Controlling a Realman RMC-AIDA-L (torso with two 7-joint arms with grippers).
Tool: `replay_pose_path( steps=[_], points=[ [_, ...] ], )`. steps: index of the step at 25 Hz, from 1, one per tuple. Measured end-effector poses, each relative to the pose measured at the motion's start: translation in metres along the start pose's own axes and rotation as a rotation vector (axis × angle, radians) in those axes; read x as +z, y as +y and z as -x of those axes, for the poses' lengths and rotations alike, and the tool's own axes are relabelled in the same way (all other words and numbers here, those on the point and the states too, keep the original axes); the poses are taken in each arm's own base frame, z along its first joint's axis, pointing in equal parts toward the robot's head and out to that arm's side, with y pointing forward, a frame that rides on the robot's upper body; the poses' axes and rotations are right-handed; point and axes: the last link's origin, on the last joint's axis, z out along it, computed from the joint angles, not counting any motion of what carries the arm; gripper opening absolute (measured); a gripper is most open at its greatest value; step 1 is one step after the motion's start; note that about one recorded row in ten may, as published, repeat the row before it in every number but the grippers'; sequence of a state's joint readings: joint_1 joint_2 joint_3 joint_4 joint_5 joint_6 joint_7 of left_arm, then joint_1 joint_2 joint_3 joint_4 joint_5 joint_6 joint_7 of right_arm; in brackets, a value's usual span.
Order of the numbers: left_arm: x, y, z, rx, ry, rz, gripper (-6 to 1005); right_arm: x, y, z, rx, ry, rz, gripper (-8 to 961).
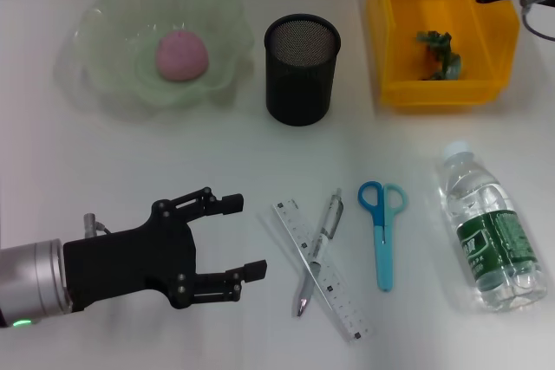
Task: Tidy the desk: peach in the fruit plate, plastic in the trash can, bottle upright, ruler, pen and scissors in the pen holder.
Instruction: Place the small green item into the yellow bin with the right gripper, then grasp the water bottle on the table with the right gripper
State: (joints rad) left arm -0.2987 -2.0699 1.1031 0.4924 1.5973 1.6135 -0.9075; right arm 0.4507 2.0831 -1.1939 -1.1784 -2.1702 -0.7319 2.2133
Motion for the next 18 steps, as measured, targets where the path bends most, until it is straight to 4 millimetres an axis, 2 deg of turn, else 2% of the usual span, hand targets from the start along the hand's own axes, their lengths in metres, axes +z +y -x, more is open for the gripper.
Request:
replay_pose_path(
  steps=[2, 3, 6, 7, 8, 9, 10, 11, 12, 13, 14, 15, 16, 17, 18],
  points=[
    [-0.001, -0.001, -0.001, 0.0, 0.006, -0.008, 863, -0.012, -0.001, 0.005, 0.022, -0.047, 0.008, 254],
    [-0.001, -0.001, -0.001, 0.0, 0.006, -0.008, 863, -0.012, -0.001, 0.005, 0.022, -0.047, 0.008, 294],
    [-0.002, -0.003, -0.003, 0.001, 0.023, -0.018, 863, -0.033, 0.006, 0.013, 0.05, -0.125, 0.098, 416],
    [-0.002, -0.004, -0.006, 0.002, 0.041, -0.031, 863, -0.052, 0.012, 0.016, 0.061, -0.196, 0.199, 456],
    [-0.002, -0.004, -0.006, 0.002, 0.041, -0.031, 863, -0.052, 0.012, 0.016, 0.061, -0.196, 0.199, 489],
    [-0.002, -0.005, -0.007, 0.002, 0.049, -0.038, 863, -0.073, 0.02, 0.011, 0.063, -0.264, 0.331, 523],
    [-0.002, -0.005, -0.008, 0.003, 0.054, -0.041, 863, -0.073, 0.02, 0.011, 0.063, -0.264, 0.331, 556],
    [-0.002, -0.006, -0.008, 0.003, 0.059, -0.043, 863, -0.084, 0.023, 0.005, 0.053, -0.295, 0.387, 589],
    [0.0, -0.007, -0.01, 0.004, 0.062, -0.038, 863, -0.102, 0.027, -0.011, 0.036, -0.347, 0.478, 622],
    [0.0, -0.007, -0.01, 0.004, 0.062, -0.038, 863, -0.102, 0.027, -0.011, 0.036, -0.347, 0.478, 656],
    [0.0, -0.007, -0.011, 0.004, 0.063, -0.035, 863, -0.119, 0.026, -0.032, 0.024, -0.388, 0.528, 689],
    [0.0, -0.007, -0.011, 0.004, 0.063, -0.035, 863, -0.128, 0.025, -0.043, 0.02, -0.403, 0.546, 720],
    [0.001, -0.008, -0.012, 0.006, 0.064, -0.031, 863, -0.128, 0.025, -0.043, 0.02, -0.403, 0.546, 751],
    [0.003, -0.009, -0.013, 0.01, 0.065, -0.023, 863, -0.142, 0.022, -0.062, 0.019, -0.415, 0.559, 783],
    [0.003, -0.009, -0.013, 0.01, 0.065, -0.023, 863, -0.142, 0.022, -0.062, 0.019, -0.415, 0.559, 814]
  ],
)
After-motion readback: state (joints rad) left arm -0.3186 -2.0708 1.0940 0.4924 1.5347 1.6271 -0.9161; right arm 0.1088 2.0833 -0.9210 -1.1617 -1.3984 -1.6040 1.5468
